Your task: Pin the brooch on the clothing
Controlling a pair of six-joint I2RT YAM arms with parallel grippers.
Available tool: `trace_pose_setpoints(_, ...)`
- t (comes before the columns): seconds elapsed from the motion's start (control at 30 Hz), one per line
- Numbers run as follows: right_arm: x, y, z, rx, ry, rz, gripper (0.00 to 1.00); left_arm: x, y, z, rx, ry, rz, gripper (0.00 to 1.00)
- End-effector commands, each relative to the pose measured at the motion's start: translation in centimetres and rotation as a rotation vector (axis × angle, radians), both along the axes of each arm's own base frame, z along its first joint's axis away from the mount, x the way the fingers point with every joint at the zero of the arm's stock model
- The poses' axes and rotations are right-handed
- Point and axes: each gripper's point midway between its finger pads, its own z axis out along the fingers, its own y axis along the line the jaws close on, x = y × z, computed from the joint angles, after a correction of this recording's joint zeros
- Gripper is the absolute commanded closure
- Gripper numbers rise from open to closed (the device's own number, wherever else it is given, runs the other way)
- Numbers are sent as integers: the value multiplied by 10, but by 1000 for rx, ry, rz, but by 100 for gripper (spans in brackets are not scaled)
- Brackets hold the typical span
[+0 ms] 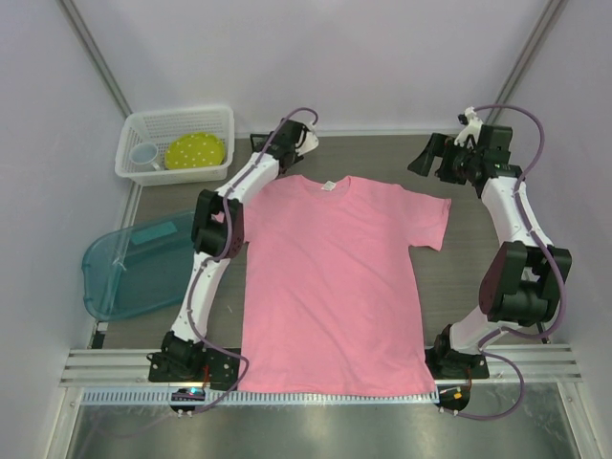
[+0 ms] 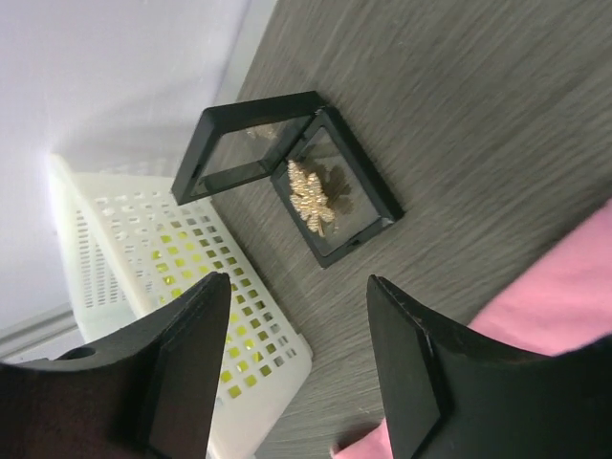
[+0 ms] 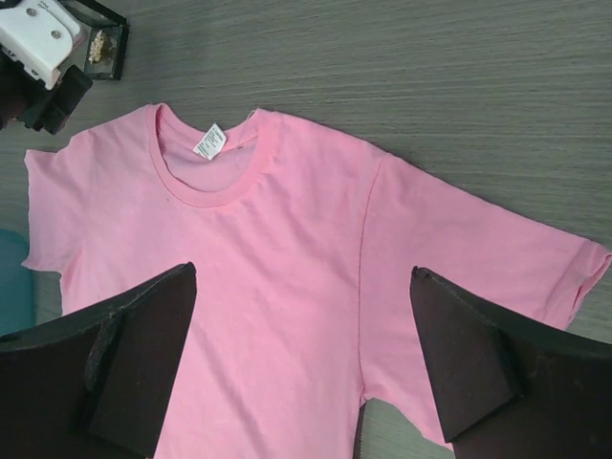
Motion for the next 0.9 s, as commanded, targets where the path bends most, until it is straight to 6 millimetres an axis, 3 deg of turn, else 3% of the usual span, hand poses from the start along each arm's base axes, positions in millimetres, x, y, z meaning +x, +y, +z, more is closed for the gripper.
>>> trace_pose_setpoints(0.0,3,10,39,62,-111,2,1,19,10,37,13,-119,46,39)
trace_pose_setpoints(0.23,-1,18,35,89,-99,25,1,29,17,13,48,-124,64,49)
trace_pose_setpoints(0.87,1,23,32,70,-83,46,1,37,18,-16,61,-109,49,53)
